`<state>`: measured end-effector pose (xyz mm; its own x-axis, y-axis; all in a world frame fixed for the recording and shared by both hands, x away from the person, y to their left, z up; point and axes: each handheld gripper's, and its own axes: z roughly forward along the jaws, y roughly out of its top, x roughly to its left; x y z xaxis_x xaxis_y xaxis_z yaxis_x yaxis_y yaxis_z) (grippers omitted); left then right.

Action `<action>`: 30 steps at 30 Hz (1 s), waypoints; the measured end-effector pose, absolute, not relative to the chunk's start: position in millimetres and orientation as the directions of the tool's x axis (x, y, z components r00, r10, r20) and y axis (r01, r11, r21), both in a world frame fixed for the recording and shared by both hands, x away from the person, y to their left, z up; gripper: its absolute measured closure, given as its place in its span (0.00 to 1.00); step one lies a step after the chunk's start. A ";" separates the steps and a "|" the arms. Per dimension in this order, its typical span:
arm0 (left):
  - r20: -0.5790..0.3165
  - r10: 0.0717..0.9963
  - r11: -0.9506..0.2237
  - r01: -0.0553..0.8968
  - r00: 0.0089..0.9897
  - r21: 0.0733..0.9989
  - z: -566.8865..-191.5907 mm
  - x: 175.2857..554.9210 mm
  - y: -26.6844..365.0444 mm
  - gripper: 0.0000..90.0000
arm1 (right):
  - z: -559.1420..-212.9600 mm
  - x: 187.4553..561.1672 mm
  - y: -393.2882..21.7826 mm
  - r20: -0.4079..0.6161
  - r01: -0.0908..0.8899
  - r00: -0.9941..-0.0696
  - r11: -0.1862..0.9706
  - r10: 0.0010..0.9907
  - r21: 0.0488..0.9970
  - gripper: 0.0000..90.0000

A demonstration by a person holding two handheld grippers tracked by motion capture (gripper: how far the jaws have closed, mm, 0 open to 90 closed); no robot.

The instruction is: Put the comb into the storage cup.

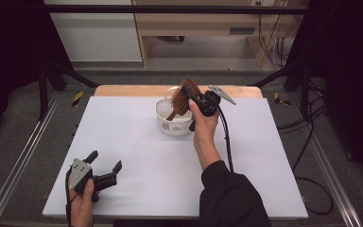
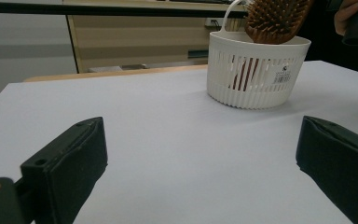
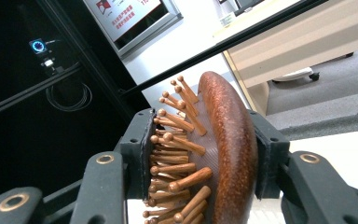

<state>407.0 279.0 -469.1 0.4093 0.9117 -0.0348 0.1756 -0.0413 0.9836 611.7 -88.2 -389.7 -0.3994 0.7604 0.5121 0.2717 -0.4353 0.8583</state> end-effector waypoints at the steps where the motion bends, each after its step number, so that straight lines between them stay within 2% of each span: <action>1: -0.035 0.912 -0.041 0.175 0.409 0.984 -469.1 407.0 279.1 0.02 | -389.8 611.7 -88.2 0.510 0.270 -0.400 -0.434 0.761 0.859 0.56; 30: -0.035 0.911 -0.042 0.178 0.411 0.983 -469.1 407.4 279.0 0.02 | -389.4 609.1 -91.3 0.492 0.275 -0.417 -0.410 0.764 0.870 0.55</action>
<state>407.4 279.0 -469.1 0.4106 0.9111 -0.0350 0.1776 -0.0423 0.9832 609.1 -91.3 -389.4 -0.4171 0.7639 0.4924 0.2750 -0.4103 0.8695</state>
